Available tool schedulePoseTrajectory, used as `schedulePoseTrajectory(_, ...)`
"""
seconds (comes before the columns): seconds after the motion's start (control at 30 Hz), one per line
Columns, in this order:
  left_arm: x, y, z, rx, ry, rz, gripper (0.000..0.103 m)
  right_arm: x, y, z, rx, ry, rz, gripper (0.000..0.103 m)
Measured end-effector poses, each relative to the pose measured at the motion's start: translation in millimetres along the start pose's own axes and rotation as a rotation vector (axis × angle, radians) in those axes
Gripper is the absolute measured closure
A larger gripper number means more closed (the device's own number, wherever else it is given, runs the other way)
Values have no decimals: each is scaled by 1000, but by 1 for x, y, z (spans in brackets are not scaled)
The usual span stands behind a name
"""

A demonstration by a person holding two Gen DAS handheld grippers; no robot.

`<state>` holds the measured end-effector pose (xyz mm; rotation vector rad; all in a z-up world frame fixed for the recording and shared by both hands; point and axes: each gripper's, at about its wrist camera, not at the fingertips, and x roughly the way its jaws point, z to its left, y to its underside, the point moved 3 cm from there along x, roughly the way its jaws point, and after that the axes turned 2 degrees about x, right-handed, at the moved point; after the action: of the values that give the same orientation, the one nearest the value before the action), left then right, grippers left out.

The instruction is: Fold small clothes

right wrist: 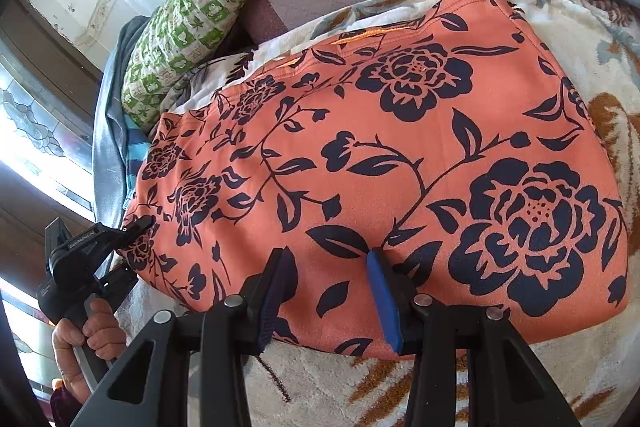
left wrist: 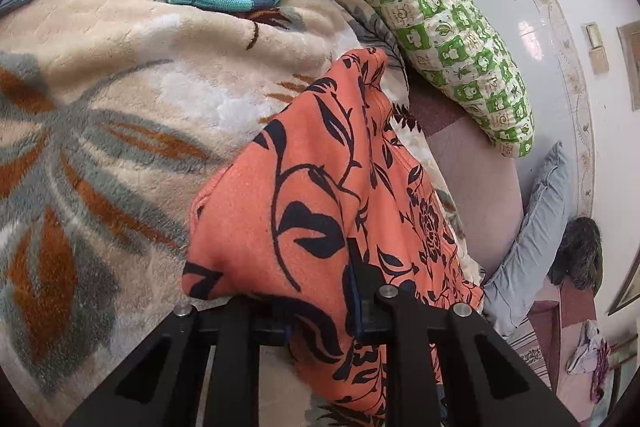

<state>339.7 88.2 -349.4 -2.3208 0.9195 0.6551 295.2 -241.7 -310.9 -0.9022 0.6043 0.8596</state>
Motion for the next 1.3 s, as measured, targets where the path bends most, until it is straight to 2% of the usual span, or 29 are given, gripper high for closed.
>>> schedulePoseTrajectory(0.13,-10,0,-17,72,14,-26,83,-2,1,-6,35,-28,5,59)
schedulePoseTrajectory(0.27,-24,7,-52,230,-37,-70,84,-9,-3,-16,85,-71,-8,59)
schedulePoseTrajectory(0.43,-35,30,-109,405,-74,-112,84,-31,-23,-43,155,-87,-93,59)
schedulePoseTrajectory(0.53,-38,51,-152,498,-70,-115,84,-47,-37,-67,224,-105,-153,59)
schedulePoseTrajectory(0.67,-31,93,-214,627,-81,-95,84,-67,-47,-100,318,-141,-205,59)
schedulePoseTrajectory(0.77,-12,138,-256,724,-79,-69,84,-86,-51,-126,393,-181,-244,58)
schedulePoseTrajectory(0.9,45,217,-286,867,-91,17,84,-116,-55,-169,465,-180,-315,58)
schedulePoseTrajectory(1.0,98,260,-276,897,-162,150,77,-132,-54,-198,516,-173,-342,58)
schedulePoseTrajectory(1.03,105,267,-272,928,-199,149,71,-136,-54,-207,531,-173,-345,58)
schedulePoseTrajectory(1.1,96,275,-275,1018,-196,99,66,-139,-54,-219,549,-171,-339,58)
schedulePoseTrajectory(1.17,82,276,-280,1060,-154,118,45,-140,-56,-226,557,-178,-330,58)
schedulePoseTrajectory(1.3,38,263,-281,1083,-96,104,37,-142,-56,-225,557,-202,-324,58)
